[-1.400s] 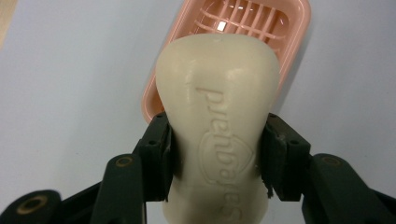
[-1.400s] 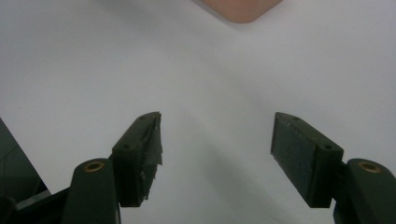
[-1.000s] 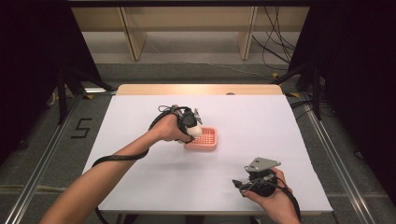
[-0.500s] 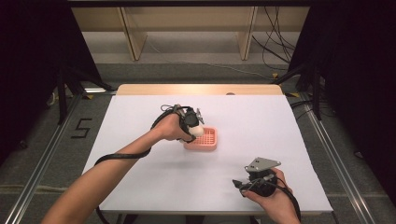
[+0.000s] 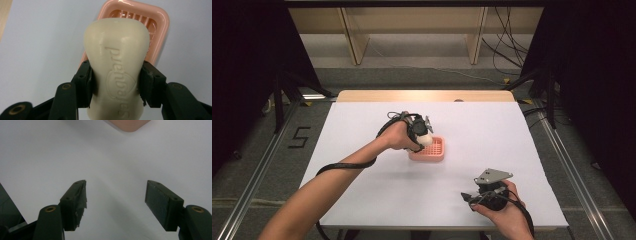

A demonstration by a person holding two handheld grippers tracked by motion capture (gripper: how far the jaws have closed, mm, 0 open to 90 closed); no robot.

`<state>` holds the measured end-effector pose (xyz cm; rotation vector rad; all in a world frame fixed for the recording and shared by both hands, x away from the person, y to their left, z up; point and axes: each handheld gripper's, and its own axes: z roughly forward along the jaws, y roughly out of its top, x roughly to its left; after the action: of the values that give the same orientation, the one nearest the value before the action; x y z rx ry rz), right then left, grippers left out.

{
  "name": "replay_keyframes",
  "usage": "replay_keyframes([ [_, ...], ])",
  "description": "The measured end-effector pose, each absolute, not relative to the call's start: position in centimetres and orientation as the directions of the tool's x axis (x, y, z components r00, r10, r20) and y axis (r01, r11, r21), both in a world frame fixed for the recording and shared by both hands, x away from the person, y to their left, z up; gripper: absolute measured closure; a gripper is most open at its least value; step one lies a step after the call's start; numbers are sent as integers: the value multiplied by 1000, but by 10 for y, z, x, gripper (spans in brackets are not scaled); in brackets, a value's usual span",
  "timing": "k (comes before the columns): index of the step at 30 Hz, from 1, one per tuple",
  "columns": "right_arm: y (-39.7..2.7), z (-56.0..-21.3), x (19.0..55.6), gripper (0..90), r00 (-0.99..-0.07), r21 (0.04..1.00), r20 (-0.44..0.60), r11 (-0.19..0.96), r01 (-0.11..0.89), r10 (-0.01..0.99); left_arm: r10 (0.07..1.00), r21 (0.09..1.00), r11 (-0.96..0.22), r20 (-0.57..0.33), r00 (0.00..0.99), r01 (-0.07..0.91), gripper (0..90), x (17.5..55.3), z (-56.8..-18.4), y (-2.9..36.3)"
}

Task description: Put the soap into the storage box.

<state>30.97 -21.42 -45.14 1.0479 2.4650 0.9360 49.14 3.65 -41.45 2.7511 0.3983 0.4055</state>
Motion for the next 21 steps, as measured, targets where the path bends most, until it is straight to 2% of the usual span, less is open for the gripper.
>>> replay_keyframes([
  [6, -215, -452, 310, 343, -693, 675, -30, 526, 518, 720, 304, 358, -910, 236, 923, 208, 495, 493, -415, 34],
  [10, -214, -451, 308, 343, -681, 662, -4, 512, 547, 732, 309, 364, -907, 229, 923, 213, 495, 493, -417, 33],
  [13, -215, -452, 311, 343, -692, 680, -34, 524, 513, 721, 306, 366, -906, 227, 925, 211, 495, 494, -418, 32],
  [17, -214, -451, 308, 343, -679, 659, 3, 509, 554, 734, 306, 372, -905, 227, 925, 208, 495, 495, -418, 31],
  [21, -214, -451, 309, 343, -685, 663, -12, 518, 540, 729, 294, 370, -908, 233, 927, 195, 495, 496, -419, 30],
])
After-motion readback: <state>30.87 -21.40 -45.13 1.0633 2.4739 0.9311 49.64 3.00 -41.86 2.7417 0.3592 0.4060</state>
